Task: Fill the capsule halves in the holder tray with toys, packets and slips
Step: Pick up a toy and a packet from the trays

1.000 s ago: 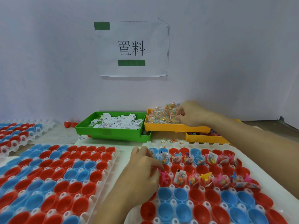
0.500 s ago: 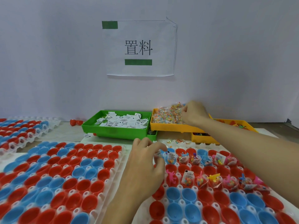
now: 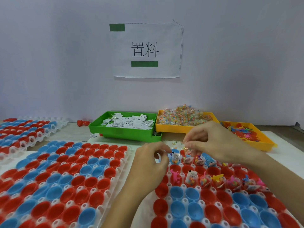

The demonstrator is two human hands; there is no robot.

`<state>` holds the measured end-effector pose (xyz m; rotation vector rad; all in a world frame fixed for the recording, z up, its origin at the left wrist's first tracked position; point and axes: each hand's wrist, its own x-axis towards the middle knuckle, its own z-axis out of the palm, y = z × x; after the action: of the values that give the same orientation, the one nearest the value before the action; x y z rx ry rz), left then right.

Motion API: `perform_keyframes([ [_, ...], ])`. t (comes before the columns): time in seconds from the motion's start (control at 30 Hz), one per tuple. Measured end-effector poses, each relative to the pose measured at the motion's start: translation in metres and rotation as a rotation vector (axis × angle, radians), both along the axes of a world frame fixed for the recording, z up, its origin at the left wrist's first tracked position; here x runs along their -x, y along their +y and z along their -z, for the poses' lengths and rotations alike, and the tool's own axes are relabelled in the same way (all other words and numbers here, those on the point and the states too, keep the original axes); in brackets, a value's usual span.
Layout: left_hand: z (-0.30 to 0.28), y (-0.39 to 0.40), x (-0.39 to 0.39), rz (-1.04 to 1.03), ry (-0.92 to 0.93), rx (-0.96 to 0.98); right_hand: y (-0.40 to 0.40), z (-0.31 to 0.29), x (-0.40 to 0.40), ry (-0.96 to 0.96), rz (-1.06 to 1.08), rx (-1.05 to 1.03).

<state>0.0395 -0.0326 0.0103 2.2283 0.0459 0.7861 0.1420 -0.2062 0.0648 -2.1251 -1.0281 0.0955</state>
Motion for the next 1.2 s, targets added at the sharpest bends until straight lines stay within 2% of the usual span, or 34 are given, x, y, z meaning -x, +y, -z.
perform_keyframes([
  [0.17, 0.003, 0.010, 0.001, 0.015, 0.083, -0.070, -0.004, -0.001, 0.007, 0.096, -0.101, 0.148],
  [0.27, 0.004, 0.013, 0.001, 0.019, 0.118, -0.118, 0.000, 0.001, 0.010, 0.088, -0.137, 0.145],
  [0.43, 0.007, 0.010, 0.005, 0.079, 0.207, -0.215, 0.009, 0.010, 0.017, 0.038, -0.162, 0.157],
  [0.7, 0.003, 0.011, 0.006, 0.197, 0.293, -0.262, 0.026, 0.011, 0.025, -0.132, -0.154, 0.225],
  [0.83, 0.001, 0.012, 0.008, 0.226, 0.297, -0.241, 0.030, 0.011, 0.027, -0.185, -0.159, 0.283],
  [1.2, 0.002, 0.010, 0.007, 0.204, 0.261, -0.264, 0.029, 0.009, 0.030, -0.185, -0.199, 0.331],
])
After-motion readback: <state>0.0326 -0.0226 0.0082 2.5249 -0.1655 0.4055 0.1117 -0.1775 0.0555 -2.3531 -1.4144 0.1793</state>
